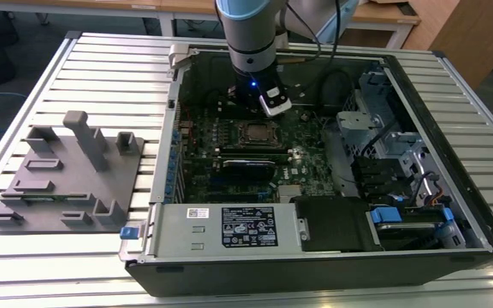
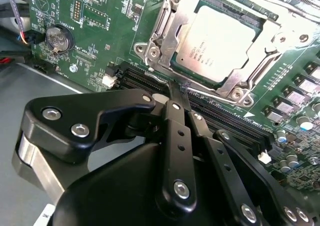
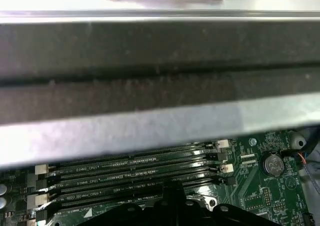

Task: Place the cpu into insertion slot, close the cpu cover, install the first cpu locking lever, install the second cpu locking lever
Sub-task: 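Install the first cpu locking lever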

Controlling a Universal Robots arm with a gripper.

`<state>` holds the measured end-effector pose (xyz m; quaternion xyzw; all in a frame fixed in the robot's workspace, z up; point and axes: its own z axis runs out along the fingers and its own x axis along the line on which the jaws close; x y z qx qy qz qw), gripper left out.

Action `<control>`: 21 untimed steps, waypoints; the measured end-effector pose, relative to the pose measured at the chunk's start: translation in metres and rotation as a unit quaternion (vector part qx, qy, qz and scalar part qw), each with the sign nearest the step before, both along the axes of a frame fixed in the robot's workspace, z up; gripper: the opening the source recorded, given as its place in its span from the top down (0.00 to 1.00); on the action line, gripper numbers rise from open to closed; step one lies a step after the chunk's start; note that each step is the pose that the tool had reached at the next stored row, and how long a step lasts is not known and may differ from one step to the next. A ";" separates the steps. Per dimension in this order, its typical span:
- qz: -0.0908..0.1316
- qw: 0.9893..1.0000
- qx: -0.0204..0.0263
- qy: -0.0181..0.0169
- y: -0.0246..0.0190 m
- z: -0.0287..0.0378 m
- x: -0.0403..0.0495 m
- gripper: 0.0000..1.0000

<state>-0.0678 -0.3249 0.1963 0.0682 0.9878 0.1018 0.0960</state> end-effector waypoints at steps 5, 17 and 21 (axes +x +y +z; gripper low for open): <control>0.000 1.000 0.006 0.000 -0.0036 0.0000 0.0000 0.90; 0.000 1.000 0.030 0.000 -0.0075 0.0015 0.0000 0.90; 0.000 0.999 0.042 0.000 -0.0106 0.0015 -0.0001 0.90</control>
